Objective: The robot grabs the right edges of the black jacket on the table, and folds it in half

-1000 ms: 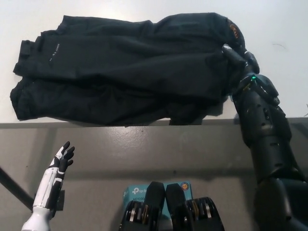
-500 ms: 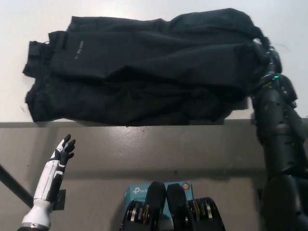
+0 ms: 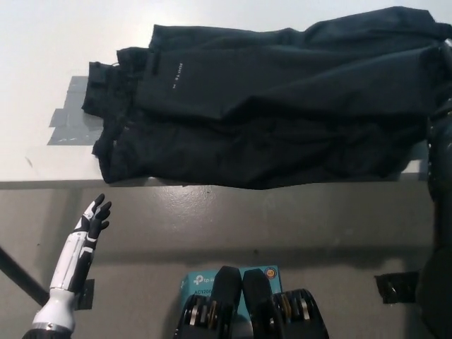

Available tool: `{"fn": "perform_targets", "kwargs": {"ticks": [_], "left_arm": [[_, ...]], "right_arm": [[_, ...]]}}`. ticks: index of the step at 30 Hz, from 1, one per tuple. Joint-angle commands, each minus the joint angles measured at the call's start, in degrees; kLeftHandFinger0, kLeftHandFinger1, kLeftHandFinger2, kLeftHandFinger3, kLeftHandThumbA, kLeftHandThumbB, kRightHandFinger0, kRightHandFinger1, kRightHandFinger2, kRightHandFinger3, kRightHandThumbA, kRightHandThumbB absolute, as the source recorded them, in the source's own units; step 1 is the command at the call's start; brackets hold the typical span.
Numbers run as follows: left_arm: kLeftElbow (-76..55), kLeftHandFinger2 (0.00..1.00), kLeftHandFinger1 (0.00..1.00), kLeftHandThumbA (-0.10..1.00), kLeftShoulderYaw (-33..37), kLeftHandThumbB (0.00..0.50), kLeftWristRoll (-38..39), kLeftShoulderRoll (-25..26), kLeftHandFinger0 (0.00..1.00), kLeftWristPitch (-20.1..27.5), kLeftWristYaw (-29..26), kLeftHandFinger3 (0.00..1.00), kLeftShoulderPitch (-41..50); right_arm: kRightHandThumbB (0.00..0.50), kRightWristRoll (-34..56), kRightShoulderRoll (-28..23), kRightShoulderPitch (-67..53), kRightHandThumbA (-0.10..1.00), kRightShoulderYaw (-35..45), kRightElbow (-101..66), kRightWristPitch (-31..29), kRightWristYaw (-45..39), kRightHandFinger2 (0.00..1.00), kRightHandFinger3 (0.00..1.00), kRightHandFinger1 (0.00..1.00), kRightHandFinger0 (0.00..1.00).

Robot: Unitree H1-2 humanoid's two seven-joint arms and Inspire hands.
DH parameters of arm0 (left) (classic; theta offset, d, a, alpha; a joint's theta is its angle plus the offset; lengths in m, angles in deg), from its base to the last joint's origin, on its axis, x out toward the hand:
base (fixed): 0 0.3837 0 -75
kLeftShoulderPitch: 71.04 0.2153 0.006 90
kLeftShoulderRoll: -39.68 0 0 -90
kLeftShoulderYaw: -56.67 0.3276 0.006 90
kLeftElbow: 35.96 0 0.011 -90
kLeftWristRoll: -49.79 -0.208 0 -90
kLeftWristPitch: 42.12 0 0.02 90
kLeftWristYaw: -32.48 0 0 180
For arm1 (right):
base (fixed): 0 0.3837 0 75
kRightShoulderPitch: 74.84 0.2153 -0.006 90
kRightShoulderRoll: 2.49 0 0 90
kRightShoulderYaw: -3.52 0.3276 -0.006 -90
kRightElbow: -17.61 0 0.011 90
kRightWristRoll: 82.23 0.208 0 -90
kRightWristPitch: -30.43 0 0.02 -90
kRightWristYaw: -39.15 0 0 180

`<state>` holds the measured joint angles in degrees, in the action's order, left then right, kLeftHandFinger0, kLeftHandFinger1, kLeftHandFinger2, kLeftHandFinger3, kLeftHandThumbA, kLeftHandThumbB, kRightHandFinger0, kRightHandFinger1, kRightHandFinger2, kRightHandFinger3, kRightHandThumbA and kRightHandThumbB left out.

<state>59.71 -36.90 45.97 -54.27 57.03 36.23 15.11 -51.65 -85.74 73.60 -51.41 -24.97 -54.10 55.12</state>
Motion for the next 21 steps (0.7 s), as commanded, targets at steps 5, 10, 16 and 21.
{"fn": "perform_targets", "kwargs": {"ticks": [5, 10, 16, 21], "left_arm": [[-2.0, 1.0, 1.0, 1.0, 0.3, 0.203, -0.1, 1.1, 1.0, -0.1, 0.4, 1.0, -1.1], [-1.4, 1.0, 1.0, 1.0, 0.2, 0.196, 0.4, 1.2, 1.0, 0.6, 0.7, 1.0, -1.3], [-1.5, 1.0, 1.0, 1.0, 0.1, 0.202, 0.2, 1.2, 1.0, 0.8, 0.4, 1.0, -1.2], [-1.5, 1.0, 1.0, 1.0, 0.2, 0.201, 0.1, 1.2, 1.0, 0.9, 0.4, 1.0, -1.0]], "right_arm": [[0.085, -0.3, -0.8, 7.9, -0.1, -4.8, -10.4, 0.9, -1.4, 0.75, 0.94, 0.24, 0.0], [0.081, -0.9, -0.1, 13.6, -0.1, -9.5, -15.1, 4.0, -1.0, 0.8, 0.86, 0.28, 0.0], [0.128, -4.4, 1.5, 21.0, -0.1, -16.5, -13.6, 4.2, -3.0, 0.77, 0.86, 0.33, 0.0], [0.125, -5.6, 2.5, 23.2, -0.1, -19.6, -12.6, 4.1, -2.9, 0.76, 0.85, 0.34, 0.0]]}}
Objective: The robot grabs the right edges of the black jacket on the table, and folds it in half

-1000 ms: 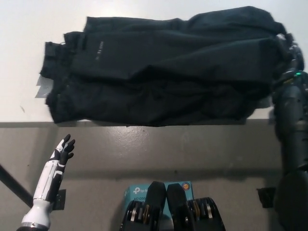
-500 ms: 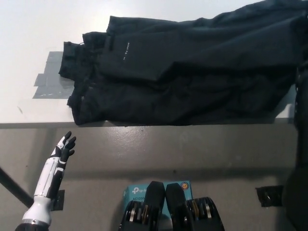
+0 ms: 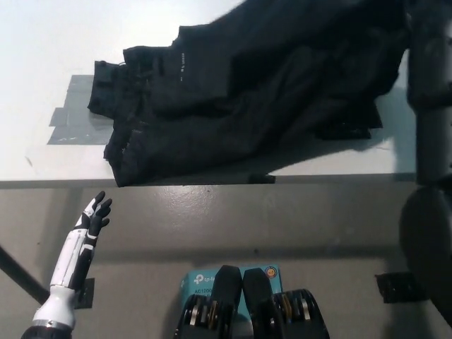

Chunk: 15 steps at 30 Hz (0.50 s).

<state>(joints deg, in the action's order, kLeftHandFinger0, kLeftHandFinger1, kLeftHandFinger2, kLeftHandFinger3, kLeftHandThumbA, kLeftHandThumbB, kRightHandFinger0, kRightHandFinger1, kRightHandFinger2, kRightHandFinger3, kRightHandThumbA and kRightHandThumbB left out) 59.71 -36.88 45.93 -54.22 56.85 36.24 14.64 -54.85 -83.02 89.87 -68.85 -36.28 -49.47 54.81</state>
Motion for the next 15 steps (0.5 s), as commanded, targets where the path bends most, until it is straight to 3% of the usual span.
{"fn": "perform_targets", "kwargs": {"ticks": [1, 3, 7, 8, 9, 11, 13, 15], "left_arm": [[-1.6, 1.0, 1.0, 1.0, 0.2, 0.2, 0.2, 1.1, 1.0, 1.2, 0.4, 1.0, -0.7], [-1.8, 1.0, 1.0, 1.0, 0.4, 0.2, 0.4, 1.1, 1.0, 0.9, 0.8, 1.0, -0.7], [-1.8, 1.0, 1.0, 1.0, 0.5, 0.202, 0.4, 1.2, 1.0, 0.8, 0.8, 1.0, -0.8], [-2.9, 1.0, 1.0, 1.0, 1.0, 0.212, -0.3, 1.0, 1.0, -0.4, 0.9, 1.0, -0.4], [-3.1, 1.0, 1.0, 1.0, 1.2, 0.221, -0.6, 1.0, 1.0, -0.6, 0.8, 1.0, -0.3], [-3.5, 1.0, 1.0, 1.0, 1.4, 0.222, -0.9, 1.1, 1.0, -1.0, 0.8, 1.0, -0.2], [-4.3, 1.0, 1.0, 1.0, 2.0, 0.225, -2.3, 1.3, 1.0, -1.5, 0.5, 1.0, 0.0], [-4.6, 1.0, 1.0, 1.0, 2.3, 0.258, -2.5, 1.5, 1.0, -2.3, 0.7, 1.0, -0.3]], "right_arm": [[0.136, -5.3, 0.9, 8.7, -0.1, -5.5, 0.1, -0.6, -3.0, 0.76, 0.86, 0.33, 0.0], [0.152, -10.0, 2.7, 10.3, -0.1, -11.4, 2.5, -1.8, -4.4, 0.78, 0.84, 0.35, 0.0], [0.155, -10.1, 2.6, 10.6, -0.1, -13.1, 3.3, -2.3, -4.4, 0.77, 0.83, 0.35, 0.0], [0.185, -16.1, 5.9, 12.4, -0.1, -20.4, 9.0, -4.8, -7.3, 0.74, 0.72, 0.32, 0.0], [0.193, -17.8, 6.5, 12.8, -0.1, -22.4, 10.1, -5.1, -7.1, 0.73, 0.66, 0.32, 0.0], [0.192, -20.2, 7.4, 13.4, -0.1, -25.6, 11.9, -5.6, -6.6, 0.74, 0.66, 0.32, 0.0], [0.194, -25.2, 9.9, 14.7, -0.1, -31.9, 18.7, -9.8, -7.5, 0.77, 0.7, 0.35, 0.0], [0.215, -27.5, 11.4, 15.5, -0.1, -35.1, 21.9, -11.1, -6.8, 0.74, 0.63, 0.36, 0.0]]}}
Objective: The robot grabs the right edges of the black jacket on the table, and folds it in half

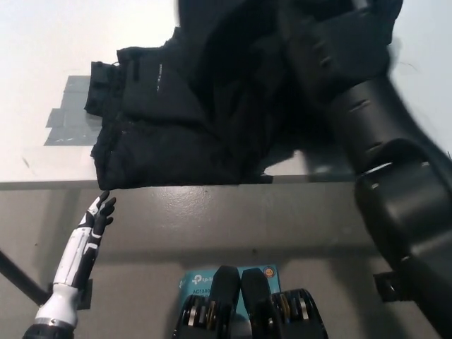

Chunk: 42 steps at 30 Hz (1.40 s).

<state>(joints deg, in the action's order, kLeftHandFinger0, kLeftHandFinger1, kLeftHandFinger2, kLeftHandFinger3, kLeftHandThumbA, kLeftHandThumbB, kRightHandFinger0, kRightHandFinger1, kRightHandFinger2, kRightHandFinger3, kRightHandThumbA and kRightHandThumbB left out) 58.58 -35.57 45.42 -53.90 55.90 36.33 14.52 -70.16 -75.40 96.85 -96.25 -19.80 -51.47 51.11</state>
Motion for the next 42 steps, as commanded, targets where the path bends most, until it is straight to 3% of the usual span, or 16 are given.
{"fn": "perform_targets", "kwargs": {"ticks": [1, 12, 15, 19, 25, 26, 28, 29, 32, 35, 36, 37, 38, 39, 40, 42], "left_arm": [[-3.6, 1.0, 1.0, 1.0, 0.9, 0.243, -1.8, 1.1, 1.0, -1.2, 0.5, 1.0, -0.2], [-6.2, 1.0, 1.0, 1.0, 2.2, 0.211, -2.4, 2.2, 1.0, -4.1, 1.8, 1.0, -0.2], [-7.7, 1.0, 1.0, 0.97, 2.8, 0.206, -2.6, 2.8, 1.0, -5.3, 2.7, 1.0, 0.1], [-8.4, 1.0, 1.0, 0.95, 3.7, 0.184, -3.3, 3.4, 1.0, -5.6, 3.3, 1.0, 0.0], [-8.0, 1.0, 1.0, 0.88, 4.0, 0.171, -2.1, 3.4, 1.0, -4.9, 3.5, 1.0, 0.3], [-8.2, 1.0, 1.0, 0.87, 4.2, 0.172, -2.1, 3.4, 1.0, -4.9, 3.6, 1.0, 0.3], [-8.7, 1.0, 1.0, 0.86, 4.5, 0.166, -3.2, 3.7, 1.0, -5.3, 3.5, 1.0, 0.5], [-8.9, 1.0, 1.0, 0.87, 4.5, 0.174, -3.4, 3.9, 1.0, -5.9, 3.7, 1.0, 0.4], [-9.4, 1.0, 1.0, 0.85, 4.5, 0.178, -4.2, 3.9, 1.0, -6.7, 3.4, 1.0, 0.4], [-9.6, 1.0, 1.0, 0.86, 4.9, 0.172, -6.0, 4.3, 1.0, -6.7, 3.1, 1.0, 0.4], [-9.8, 1.0, 1.0, 0.86, 5.0, 0.173, -6.2, 4.3, 1.0, -7.1, 3.2, 1.0, 0.4], [-9.9, 1.0, 1.0, 0.86, 5.1, 0.173, -6.2, 4.3, 1.0, -7.3, 3.2, 1.0, 0.4], [-10.0, 1.0, 1.0, 0.85, 5.2, 0.166, -5.3, 4.5, 1.0, -7.6, 4.0, 1.0, 0.3], [-10.0, 1.0, 1.0, 0.85, 5.3, 0.166, -5.1, 4.6, 1.0, -7.8, 4.2, 1.0, 0.1], [-9.8, 1.0, 1.0, 0.83, 5.3, 0.169, -5.1, 4.5, 1.0, -7.4, 4.1, 1.0, 0.0], [-9.8, 1.0, 1.0, 0.83, 5.3, 0.169, -5.0, 4.5, 1.0, -7.2, 4.1, 1.0, 0.0]], "right_arm": [[0.2, -14.9, 4.9, 9.1, -0.1, -10.8, 7.6, -10.3, -3.0, 0.73, 0.63, 0.36, 0.0], [0.186, -19.3, 8.4, 9.6, -0.1, -18.2, 16.3, -17.2, -2.8, 0.87, 0.72, 0.43, 0.0], [0.181, -21.4, 10.7, 9.3, -0.1, -20.1, 19.3, -16.2, -3.0, 0.96, 0.79, 0.57, 0.1], [0.201, -22.6, 13.4, 8.9, -0.1, -20.1, 21.7, -17.5, -3.3, 0.85, 0.76, 0.41, 0.0], [0.195, -24.6, 15.7, 8.6, -0.1, -19.9, 23.0, -16.7, -3.9, 0.9, 0.83, 0.47, 0.01], [0.208, -26.2, 16.0, 8.5, -0.1, -20.8, 23.2, -16.3, -3.6, 0.91, 0.79, 0.6, 0.19], [0.218, -26.8, 17.0, 7.5, -0.1, -20.9, 24.0, -17.7, -3.4, 0.7, 0.55, 0.47, 0.22], [0.223, -27.0, 17.3, 7.1, -0.1, -20.9, 24.5, -18.1, -3.6, 0.65, 0.49, 0.39, 0.14], [0.201, -27.5, 17.9, 6.4, -0.1, -20.6, 25.7, -16.4, -5.4, 0.66, 0.54, 0.32, 0.01], [0.207, -27.6, 18.7, 5.6, -0.1, -20.1, 27.2, -12.2, -8.9, 0.84, 0.73, 0.36, 0.0], [0.196, -28.0, 18.8, 5.0, -0.1, -20.3, 27.5, -11.3, -9.4, 0.85, 0.84, 0.45, 0.06], [0.199, -28.2, 18.8, 4.8, -0.1, -20.2, 27.6, -11.2, -9.6, 0.79, 0.76, 0.45, 0.05], [0.268, -28.8, 18.8, 4.1, 0.35, -20.7, 28.1, -9.4, -12.7, 1.0, 1.0, 1.0, 0.59], [0.255, -29.0, 18.7, 3.9, 0.43, -20.8, 28.2, -9.0, -13.5, 1.0, 1.0, 1.0, 0.96], [0.302, -28.8, 18.7, 3.5, 0.54, -20.4, 28.2, -8.2, -14.7, 1.0, 1.0, 1.0, 1.0], [0.318, -28.9, 18.7, 3.3, 0.55, -20.1, 28.1, -7.7, -15.4, 1.0, 1.0, 1.0, 1.0]]}}
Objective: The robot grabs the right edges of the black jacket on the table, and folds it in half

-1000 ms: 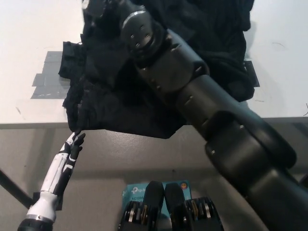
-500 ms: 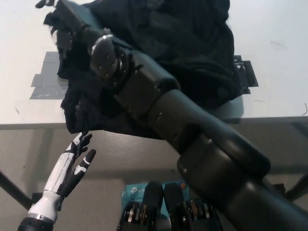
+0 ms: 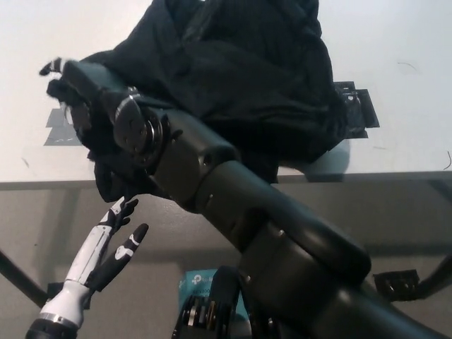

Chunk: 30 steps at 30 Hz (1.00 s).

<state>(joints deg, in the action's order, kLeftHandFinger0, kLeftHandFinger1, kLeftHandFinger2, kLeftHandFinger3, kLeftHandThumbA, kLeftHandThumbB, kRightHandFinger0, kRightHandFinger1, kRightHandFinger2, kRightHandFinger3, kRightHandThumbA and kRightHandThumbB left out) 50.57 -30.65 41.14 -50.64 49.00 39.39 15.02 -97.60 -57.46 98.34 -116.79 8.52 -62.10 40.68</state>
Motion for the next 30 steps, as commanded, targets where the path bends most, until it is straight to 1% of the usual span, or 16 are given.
{"fn": "perform_targets", "kwargs": {"ticks": [1, 2, 4, 6, 8, 11, 12, 14, 19, 20, 21, 22, 24, 25, 28, 30], "left_arm": [[-1.2, 1.0, 1.0, 0.86, 0.8, 0.18, -1.7, 1.8, 1.0, 0.1, 1.2, 1.0, -1.1], [-1.1, 1.0, 1.0, 0.87, 0.8, 0.181, -1.8, 1.9, 1.0, 0.2, 1.2, 1.0, -1.3], [-0.6, 1.0, 1.0, 0.87, 0.8, 0.185, -1.1, 2.1, 1.0, 0.8, 1.6, 1.0, -1.4], [-0.6, 1.0, 1.0, 0.87, 0.8, 0.186, -1.1, 2.1, 1.0, 0.8, 1.6, 1.0, -1.4], [0.0, 1.0, 1.0, 0.86, 0.7, 0.206, 0.1, 1.9, 1.0, 0.1, 2.1, 1.0, -1.7], [0.0, 1.0, 1.0, 0.85, 0.6, 0.207, 0.0, 1.9, 1.0, 0.1, 2.2, 1.0, -1.6], [-0.2, 1.0, 1.0, 0.84, 0.6, 0.195, 0.3, 1.8, 1.0, 0.1, 2.3, 1.0, -1.2], [-0.6, 1.0, 1.0, 0.81, 0.6, 0.174, 0.4, 1.8, 1.0, 0.3, 2.4, 1.0, -0.1], [-0.3, 1.0, 1.0, 0.8, 1.0, 0.153, 0.0, 2.0, 1.0, 1.0, 2.6, 1.0, -0.2], [-0.2, 1.0, 1.0, 0.81, 1.3, 0.162, -0.5, 2.1, 1.0, 1.0, 2.6, 1.0, -0.3], [0.1, 1.0, 1.0, 0.82, 1.7, 0.151, -1.1, 2.2, 1.0, 1.2, 2.6, 1.0, -0.6], [0.1, 1.0, 1.0, 0.82, 1.8, 0.156, -1.2, 2.3, 1.0, 1.2, 2.7, 1.0, -0.7], [0.1, 1.0, 1.0, 0.83, 1.8, 0.155, -1.2, 2.3, 1.0, 1.2, 2.7, 1.0, -0.7], [0.3, 1.0, 1.0, 0.81, 1.9, 0.129, -1.0, 2.2, 1.0, 1.4, 2.7, 1.0, -0.8], [1.5, 1.0, 1.0, 0.77, 1.9, 0.135, -0.3, 1.9, 1.0, 2.6, 2.5, 1.0, -1.2], [2.1, 1.0, 1.0, 0.86, 2.2, 0.185, -1.3, 1.8, 1.0, 1.6, 2.1, 1.0, -1.7]], "right_arm": [[0.385, -0.9, 0.0, 0.9, 0.68, 1.0, -0.2, 3.2, -7.2, 1.0, 1.0, 1.0, 1.0], [0.391, -1.0, -0.1, 0.8, 0.7, 1.2, -0.3, 3.4, -7.6, 1.0, 1.0, 1.0, 1.0], [0.425, -2.2, -0.8, 1.0, 0.84, 0.4, -0.5, 4.0, -10.1, 1.0, 1.0, 1.0, 1.0], [0.425, -2.4, -0.8, 1.0, 0.84, 0.6, -0.6, 4.1, -10.3, 1.0, 1.0, 1.0, 1.0], [0.472, -2.3, -1.9, 3.1, 0.96, 0.6, -0.7, 5.6, -16.4, 1.0, 1.0, 1.0, 1.0], [0.473, -2.6, -2.0, 3.0, 0.96, 0.8, -0.9, 5.9, -16.7, 1.0, 1.0, 1.0, 1.0], [0.495, -2.0, -2.1, 4.2, 0.94, 1.3, -1.1, 6.8, -19.8, 1.0, 1.0, 1.0, 1.0], [0.5, -1.0, -2.5, 7.6, 0.95, 1.8, -1.8, 8.4, -27.4, 1.0, 1.0, 1.0, 1.0], [0.5, -3.3, -3.6, 13.0, 1.0, -0.8, -3.6, 6.5, -35.9, 1.0, 1.0, 1.0, 1.0], [0.472, -2.3, -3.8, 14.0, 1.0, 0.0, -3.8, 7.4, -37.5, 1.0, 1.0, 1.0, 1.0], [0.423, 1.0, -4.3, 17.5, 1.0, 2.9, -3.6, 10.7, -43.1, 1.0, 1.0, 1.0, 1.0], [0.454, -1.2, -4.6, 20.1, 1.0, 0.6, -3.5, 10.6, -46.1, 1.0, 1.0, 1.0, 1.0], [0.455, -1.3, -4.7, 20.2, 1.0, 0.7, -3.6, 10.7, -46.3, 1.0, 1.0, 1.0, 1.0], [0.434, -1.9, -5.2, 21.3, 1.0, -0.1, -5.2, 10.9, -47.0, 1.0, 1.0, 1.0, 1.0], [0.437, -2.9, -6.9, 23.9, 1.0, -1.3, -10.0, 10.0, -48.4, 1.0, 1.0, 1.0, 1.0], [0.473, -4.1, -8.2, 27.3, 1.0, -2.8, -14.0, 11.7, -51.3, 1.0, 1.0, 1.0, 1.0]]}}
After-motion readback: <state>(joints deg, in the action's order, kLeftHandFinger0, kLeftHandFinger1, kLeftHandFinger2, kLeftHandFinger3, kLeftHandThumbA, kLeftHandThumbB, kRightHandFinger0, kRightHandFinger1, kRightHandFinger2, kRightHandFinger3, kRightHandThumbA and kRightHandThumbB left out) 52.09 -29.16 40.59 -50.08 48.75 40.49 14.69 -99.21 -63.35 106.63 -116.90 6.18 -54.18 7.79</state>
